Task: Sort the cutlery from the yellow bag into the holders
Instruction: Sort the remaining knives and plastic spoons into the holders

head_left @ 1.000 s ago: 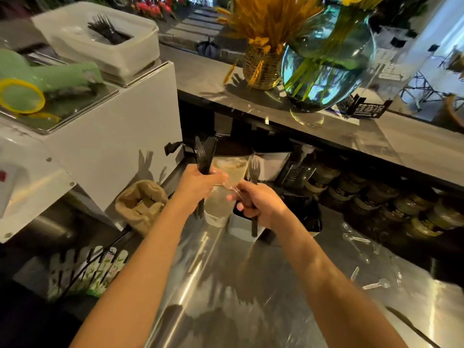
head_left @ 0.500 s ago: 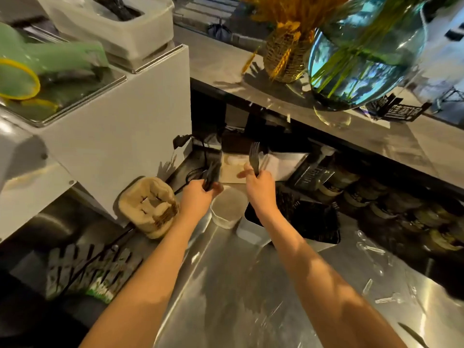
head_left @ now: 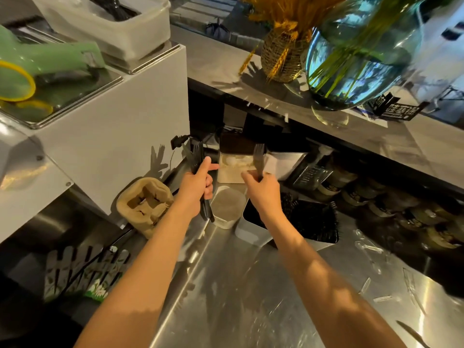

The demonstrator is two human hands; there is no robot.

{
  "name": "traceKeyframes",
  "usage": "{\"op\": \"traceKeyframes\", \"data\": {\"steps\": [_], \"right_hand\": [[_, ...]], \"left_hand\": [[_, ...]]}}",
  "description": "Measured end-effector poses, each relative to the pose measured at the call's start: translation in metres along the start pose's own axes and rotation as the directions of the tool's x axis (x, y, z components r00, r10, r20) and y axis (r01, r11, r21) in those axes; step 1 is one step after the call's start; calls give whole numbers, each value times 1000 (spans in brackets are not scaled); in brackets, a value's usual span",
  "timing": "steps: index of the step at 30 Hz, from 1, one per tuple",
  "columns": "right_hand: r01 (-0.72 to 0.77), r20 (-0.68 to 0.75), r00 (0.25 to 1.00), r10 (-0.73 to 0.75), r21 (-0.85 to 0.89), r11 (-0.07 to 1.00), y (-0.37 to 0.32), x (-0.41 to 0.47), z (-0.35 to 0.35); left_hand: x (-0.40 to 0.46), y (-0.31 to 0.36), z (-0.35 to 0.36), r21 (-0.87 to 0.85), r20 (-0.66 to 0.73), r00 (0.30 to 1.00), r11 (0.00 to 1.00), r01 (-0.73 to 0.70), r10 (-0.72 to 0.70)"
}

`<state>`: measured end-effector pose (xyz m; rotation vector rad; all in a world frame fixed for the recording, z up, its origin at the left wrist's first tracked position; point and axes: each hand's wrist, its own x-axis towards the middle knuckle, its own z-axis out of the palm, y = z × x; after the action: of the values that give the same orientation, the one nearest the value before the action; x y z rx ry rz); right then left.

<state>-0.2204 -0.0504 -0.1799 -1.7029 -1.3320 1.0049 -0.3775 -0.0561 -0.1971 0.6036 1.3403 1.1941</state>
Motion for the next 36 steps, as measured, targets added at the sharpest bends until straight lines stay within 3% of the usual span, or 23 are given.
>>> {"op": "traceKeyframes", "data": {"steps": [4, 6, 10, 15, 19, 22, 27, 30, 33, 36], "right_hand": [[-118, 85, 992, 93, 361, 925, -18, -7, -26], [-114, 107, 992, 71, 479, 870, -22, -12, -45], [49, -23, 999, -43, 538, 841, -14, -16, -90], [143, -155, 986, -54, 646, 750, 2, -16, -140], [270, -286, 949, -132, 521, 810, 34, -17, -155], [207, -242, 964, -111, 419, 884, 60, -25, -146], [70, -135, 991, -6, 473, 879, 83, -27, -140], [184, -203, 974, -98, 468, 864, 75, -28, -148], [380, -318, 903, -289, 279, 882, 61, -24, -156], [448, -322, 864, -386, 144, 882, 49, -18, -157]], "left_hand": [[-10, 11, 14, -56, 78, 997, 998, 20, -15], [-16, 17, 25, -72, 134, 991, 997, 18, -8], [-34, 26, 51, -138, 236, 970, 990, -17, 50], [-53, 24, 88, -441, 345, 935, 894, 81, 85], [-57, 17, 109, -579, 329, 940, 806, 125, 91], [-58, 12, 115, -589, 291, 951, 802, 95, 102], [-61, 9, 120, -552, 271, 956, 831, 63, 108], [-61, 9, 121, -544, 266, 958, 837, 56, 109], [-60, 7, 124, -550, 249, 964, 833, 57, 99], [-62, 7, 127, -540, 235, 967, 841, 43, 101]]}}
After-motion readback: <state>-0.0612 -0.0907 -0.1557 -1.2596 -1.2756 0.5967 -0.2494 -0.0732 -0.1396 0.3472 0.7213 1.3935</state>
